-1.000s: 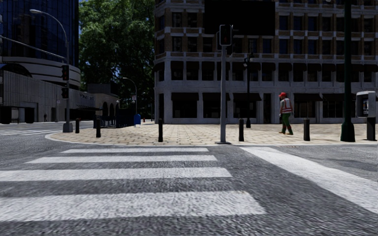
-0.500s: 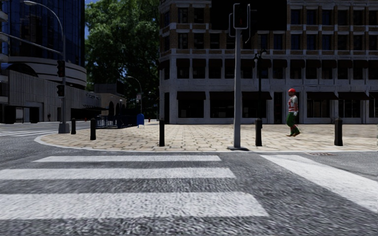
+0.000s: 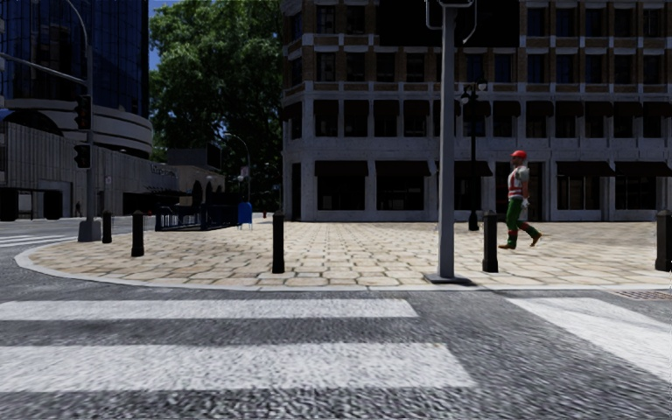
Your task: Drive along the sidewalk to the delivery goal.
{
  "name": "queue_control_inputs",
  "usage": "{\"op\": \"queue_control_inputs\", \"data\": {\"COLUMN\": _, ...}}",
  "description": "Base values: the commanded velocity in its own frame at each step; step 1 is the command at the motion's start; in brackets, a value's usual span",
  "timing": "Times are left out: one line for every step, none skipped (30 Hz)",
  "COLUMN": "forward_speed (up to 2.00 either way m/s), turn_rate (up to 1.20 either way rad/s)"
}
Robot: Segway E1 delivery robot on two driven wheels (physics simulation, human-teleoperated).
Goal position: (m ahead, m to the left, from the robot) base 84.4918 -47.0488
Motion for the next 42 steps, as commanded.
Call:
{"op": "queue_control_inputs", "data": {"forward_speed": 2.00, "turn_rate": 0.00}}
{"op": "queue_control_inputs", "data": {"forward_speed": 2.00, "turn_rate": 0.00}}
{"op": "queue_control_inputs", "data": {"forward_speed": 2.00, "turn_rate": 0.00}}
{"op": "queue_control_inputs", "data": {"forward_speed": 2.00, "turn_rate": 0.00}}
{"op": "queue_control_inputs", "data": {"forward_speed": 2.00, "turn_rate": 0.00}}
{"op": "queue_control_inputs", "data": {"forward_speed": 2.00, "turn_rate": 0.00}}
{"op": "queue_control_inputs", "data": {"forward_speed": 2.00, "turn_rate": 0.00}}
{"op": "queue_control_inputs", "data": {"forward_speed": 2.00, "turn_rate": 0.00}}
{"op": "queue_control_inputs", "data": {"forward_speed": 2.00, "turn_rate": 0.00}}
{"op": "queue_control_inputs", "data": {"forward_speed": 2.00, "turn_rate": 0.00}}
{"op": "queue_control_inputs", "data": {"forward_speed": 2.00, "turn_rate": 0.00}}
{"op": "queue_control_inputs", "data": {"forward_speed": 2.00, "turn_rate": 0.00}}
{"op": "queue_control_inputs", "data": {"forward_speed": 2.00, "turn_rate": 0.00}}
{"op": "queue_control_inputs", "data": {"forward_speed": 2.00, "turn_rate": 0.00}}
{"op": "queue_control_inputs", "data": {"forward_speed": 2.00, "turn_rate": 0.00}}
{"op": "queue_control_inputs", "data": {"forward_speed": 2.00, "turn_rate": 0.00}}
{"op": "queue_control_inputs", "data": {"forward_speed": 2.00, "turn_rate": 0.00}}
{"op": "queue_control_inputs", "data": {"forward_speed": 2.00, "turn_rate": 0.00}}
{"op": "queue_control_inputs", "data": {"forward_speed": 2.00, "turn_rate": 0.00}}
{"op": "queue_control_inputs", "data": {"forward_speed": 2.00, "turn_rate": 0.00}}
{"op": "queue_control_inputs", "data": {"forward_speed": 2.00, "turn_rate": 0.00}}
{"op": "queue_control_inputs", "data": {"forward_speed": 2.00, "turn_rate": 0.00}}
{"op": "queue_control_inputs", "data": {"forward_speed": 2.00, "turn_rate": 0.00}}
{"op": "queue_control_inputs", "data": {"forward_speed": 2.00, "turn_rate": 0.00}}
{"op": "queue_control_inputs", "data": {"forward_speed": 2.00, "turn_rate": 0.00}}
{"op": "queue_control_inputs", "data": {"forward_speed": 2.00, "turn_rate": 0.00}}
{"op": "queue_control_inputs", "data": {"forward_speed": 2.00, "turn_rate": 0.00}}
{"op": "queue_control_inputs", "data": {"forward_speed": 2.00, "turn_rate": 0.00}}
{"op": "queue_control_inputs", "data": {"forward_speed": 2.00, "turn_rate": 0.00}}
{"op": "queue_control_inputs", "data": {"forward_speed": 2.00, "turn_rate": 0.00}}
{"op": "queue_control_inputs", "data": {"forward_speed": 2.00, "turn_rate": 0.00}}
{"op": "queue_control_inputs", "data": {"forward_speed": 2.00, "turn_rate": 0.00}}
{"op": "queue_control_inputs", "data": {"forward_speed": 2.00, "turn_rate": 0.00}}
{"op": "queue_control_inputs", "data": {"forward_speed": 1.99, "turn_rate": 0.00}}
{"op": "queue_control_inputs", "data": {"forward_speed": 1.92, "turn_rate": -0.01}}
{"op": "queue_control_inputs", "data": {"forward_speed": 1.92, "turn_rate": -0.01}}
{"op": "queue_control_inputs", "data": {"forward_speed": 1.81, "turn_rate": -0.06}}
{"op": "queue_control_inputs", "data": {"forward_speed": 1.70, "turn_rate": -0.08}}
{"op": "queue_control_inputs", "data": {"forward_speed": 1.62, "turn_rate": -0.11}}
{"op": "queue_control_inputs", "data": {"forward_speed": 1.60, "turn_rate": -0.18}}
{"op": "queue_control_inputs", "data": {"forward_speed": 1.60, "turn_rate": -0.18}}
{"op": "queue_control_inputs", "data": {"forward_speed": 1.58, "turn_rate": -0.25}}
